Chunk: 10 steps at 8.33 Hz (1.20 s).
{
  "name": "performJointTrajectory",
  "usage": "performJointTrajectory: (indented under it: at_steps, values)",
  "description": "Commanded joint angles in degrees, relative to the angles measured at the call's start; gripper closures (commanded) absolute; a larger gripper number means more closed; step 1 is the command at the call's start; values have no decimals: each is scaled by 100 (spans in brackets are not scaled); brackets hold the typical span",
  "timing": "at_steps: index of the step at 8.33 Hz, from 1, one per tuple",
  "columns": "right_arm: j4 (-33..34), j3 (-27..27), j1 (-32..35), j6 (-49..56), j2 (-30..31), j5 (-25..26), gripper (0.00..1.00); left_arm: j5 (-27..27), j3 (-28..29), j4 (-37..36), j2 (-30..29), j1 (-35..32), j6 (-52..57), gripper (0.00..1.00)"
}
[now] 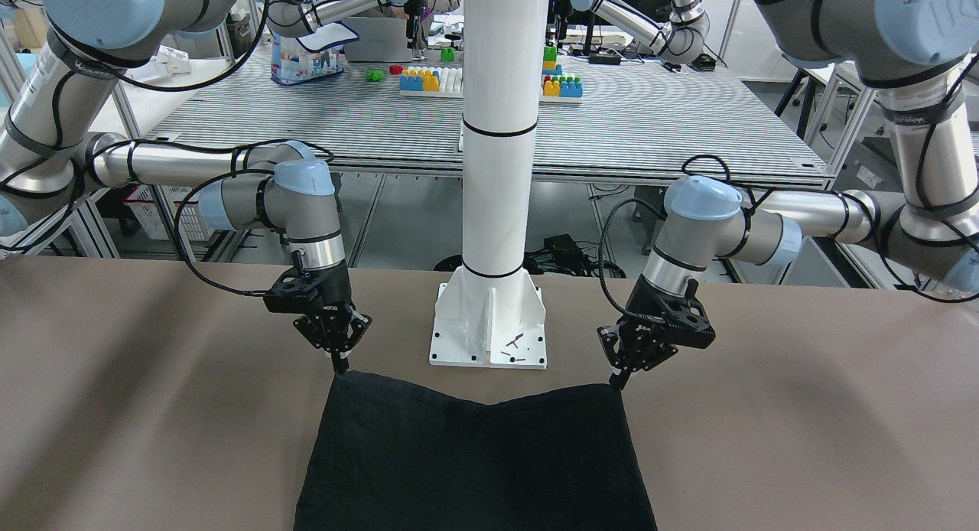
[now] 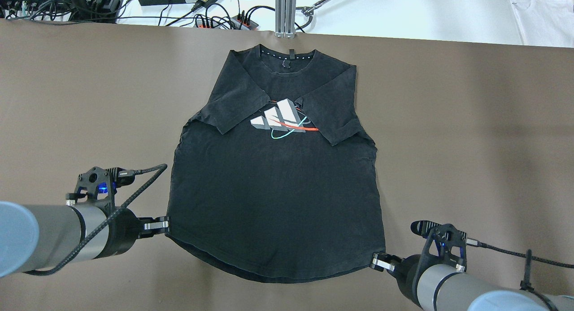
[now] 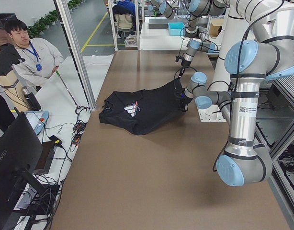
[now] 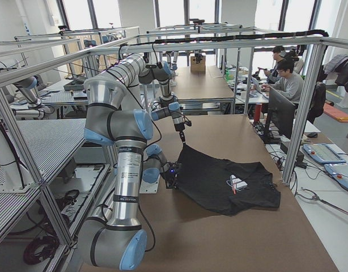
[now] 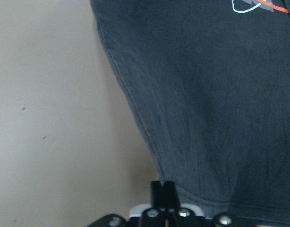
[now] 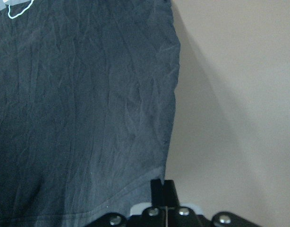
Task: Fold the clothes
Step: 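Lift the hem corners with both grippers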
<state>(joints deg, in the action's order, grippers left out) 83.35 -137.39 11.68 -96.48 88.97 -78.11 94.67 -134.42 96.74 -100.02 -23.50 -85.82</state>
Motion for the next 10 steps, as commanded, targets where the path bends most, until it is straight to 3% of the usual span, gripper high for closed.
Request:
performJointTrajectory:
  at_steps: [1,3,6,8,10]
  values:
    - [873,-576,344,323,-267,-862,100,1094,-444,-1447,-756,-541,504,100]
    - [1566,-1234,-522,323,-232,-1100,100,1702,-890,-1448,-354,-123,505,100]
    - [2667,-2237,-1789,253,-240,-1153,100,1730,-1813,-1465,446,993,496,100]
    - [2678,-2231,-1889,235,-284,-1154,100,1722,-2054,-1465,660,1242,444,100]
    - [2687,-2126,-1680,226,-319,-1057,100,1442,-1739,-1466,433,885,452,100]
